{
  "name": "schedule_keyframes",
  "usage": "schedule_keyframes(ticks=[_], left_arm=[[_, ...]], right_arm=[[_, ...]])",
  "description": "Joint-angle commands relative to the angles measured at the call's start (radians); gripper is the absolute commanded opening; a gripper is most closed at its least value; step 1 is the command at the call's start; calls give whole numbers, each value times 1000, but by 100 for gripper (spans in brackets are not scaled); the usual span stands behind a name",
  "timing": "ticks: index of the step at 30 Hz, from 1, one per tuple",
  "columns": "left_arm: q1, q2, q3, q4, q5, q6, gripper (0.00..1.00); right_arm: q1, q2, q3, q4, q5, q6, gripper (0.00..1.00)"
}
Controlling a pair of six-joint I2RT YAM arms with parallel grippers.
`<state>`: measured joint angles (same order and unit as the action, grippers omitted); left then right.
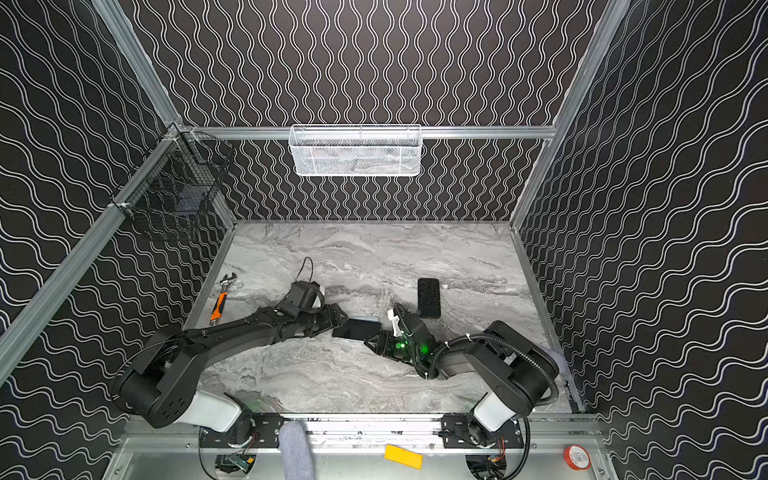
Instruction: Put the phone into the phone case
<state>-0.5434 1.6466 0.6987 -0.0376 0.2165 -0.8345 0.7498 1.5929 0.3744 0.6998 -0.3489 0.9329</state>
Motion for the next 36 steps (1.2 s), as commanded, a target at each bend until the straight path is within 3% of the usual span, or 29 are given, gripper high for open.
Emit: schedule_keyframes(ticks=[1, 17, 29, 32, 36], left_arm=[[-2, 8, 2, 42, 3, -1, 77], [-8, 21, 3, 47, 0, 1, 77], [-9, 18, 1, 46, 0, 5, 77], [-10, 12, 1, 40, -3, 8, 77], [-10, 4, 0, 42, 3, 8, 77]], right_arm=[[0, 1, -8, 89, 2, 14, 53], [-1, -53, 14, 61, 34, -5, 44], [-18, -59, 39, 32, 48, -8, 43], [-36, -93, 33, -28, 76, -23, 45], [-53, -112, 125, -295, 149, -137, 49]])
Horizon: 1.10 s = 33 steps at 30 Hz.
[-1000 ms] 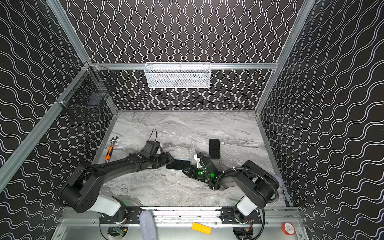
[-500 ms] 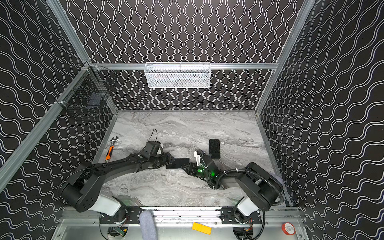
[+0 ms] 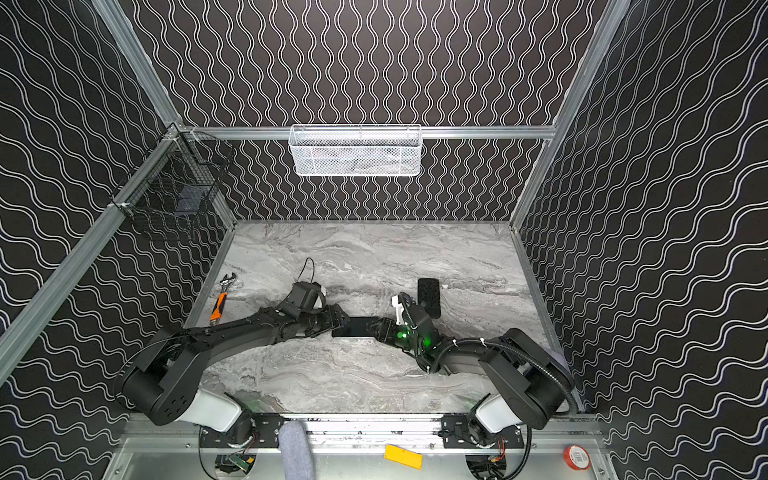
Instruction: Put the phone into the phone case
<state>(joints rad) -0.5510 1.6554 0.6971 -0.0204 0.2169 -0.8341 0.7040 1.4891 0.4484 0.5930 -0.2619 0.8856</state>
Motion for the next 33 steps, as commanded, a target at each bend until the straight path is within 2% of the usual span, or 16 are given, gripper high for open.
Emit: schedule_keyframes(ticks=[1, 6, 11, 16, 21, 23, 28, 33], left_arm=[[-1, -6, 1, 24, 2, 5, 77], [0, 2, 4, 38, 19, -15, 77], [3, 3, 13, -34, -28, -44, 77], [3, 18, 38, -131, -77, -51, 74], [5, 36, 19, -96, -85, -65, 71], [4, 52, 13, -70, -70, -75, 65], [4, 83, 36, -92, -103, -64, 58], [5, 106, 68, -142, -141, -36, 39]], right_arm=[[-11, -2, 76, -234, 70, -122, 50], [-29, 38, 152, -331, 104, -220, 53], [-54, 68, 162, -329, 94, -226, 56], [-58, 101, 183, -340, 62, -231, 56], [-58, 132, 211, -346, 44, -252, 52], [-56, 150, 230, -352, 43, -262, 51], [-56, 168, 254, -360, 37, -269, 50], [-57, 171, 269, -371, 31, -276, 48]])
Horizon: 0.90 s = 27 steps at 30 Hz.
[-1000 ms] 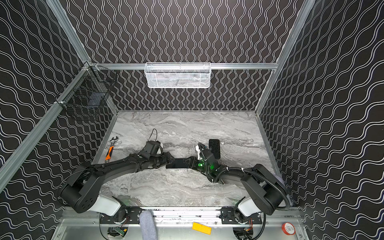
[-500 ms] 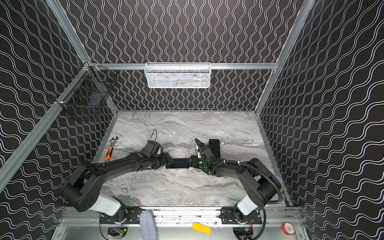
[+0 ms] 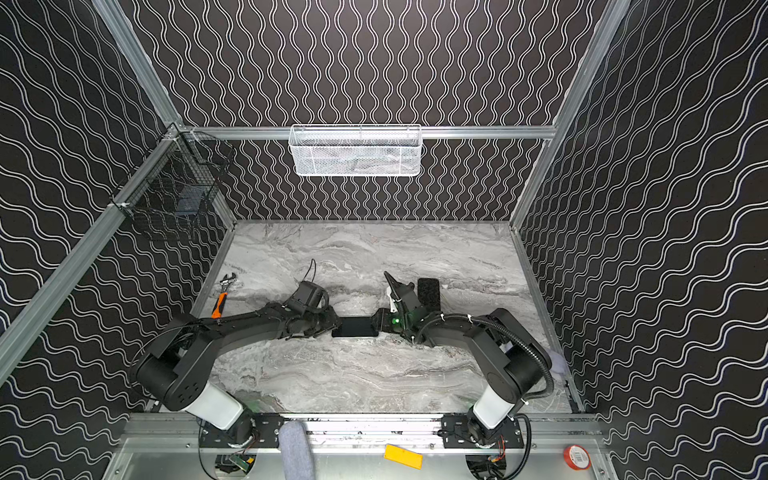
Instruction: Put the phone into the phone case
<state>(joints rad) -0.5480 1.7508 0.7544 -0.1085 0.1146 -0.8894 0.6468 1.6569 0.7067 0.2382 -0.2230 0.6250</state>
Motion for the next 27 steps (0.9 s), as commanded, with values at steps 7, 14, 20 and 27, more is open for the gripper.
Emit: schedule_keyframes(ticks=[7, 14, 20, 27], left_arm=[[2, 39, 55, -148, -94, 75, 29], [2, 75, 71, -194, -98, 92, 26], [0, 53, 61, -205, -84, 88, 26], [0, -40, 30, -242, -89, 86, 48]], right_arm=[[1, 15, 20, -6, -25, -15, 48], [1, 8, 18, 10, -53, -7, 48], [1, -28, -6, 1, -63, -13, 49], [1, -26, -16, 17, -75, -7, 50]])
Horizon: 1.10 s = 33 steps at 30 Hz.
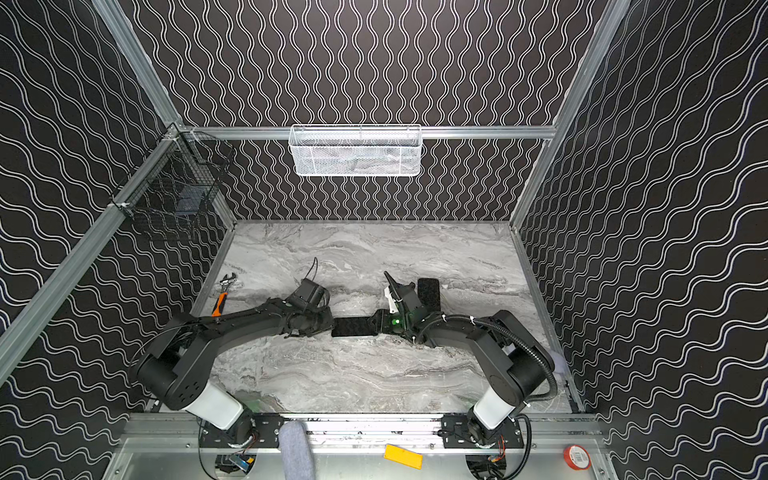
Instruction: Put the phone into the phone case
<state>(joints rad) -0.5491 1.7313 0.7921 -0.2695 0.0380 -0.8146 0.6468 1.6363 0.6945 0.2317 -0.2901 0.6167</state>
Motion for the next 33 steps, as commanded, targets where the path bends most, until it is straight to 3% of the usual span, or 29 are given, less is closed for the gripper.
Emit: schedule_keyframes(ticks=[1, 10, 22, 33], left_arm=[[1, -35, -12, -90, -8, 11, 48], [-32, -157, -48, -133, 36, -1, 48], [-65, -34, -18, -85, -24, 1, 49], [-65, -32, 11, -103, -39, 15, 49]], right_arm=[[1, -8, -6, 23, -6, 1, 50], [1, -10, -13, 24, -12, -5, 51], [1, -15, -4, 18, -8, -7, 51], [1, -9, 6, 15, -7, -6, 51]])
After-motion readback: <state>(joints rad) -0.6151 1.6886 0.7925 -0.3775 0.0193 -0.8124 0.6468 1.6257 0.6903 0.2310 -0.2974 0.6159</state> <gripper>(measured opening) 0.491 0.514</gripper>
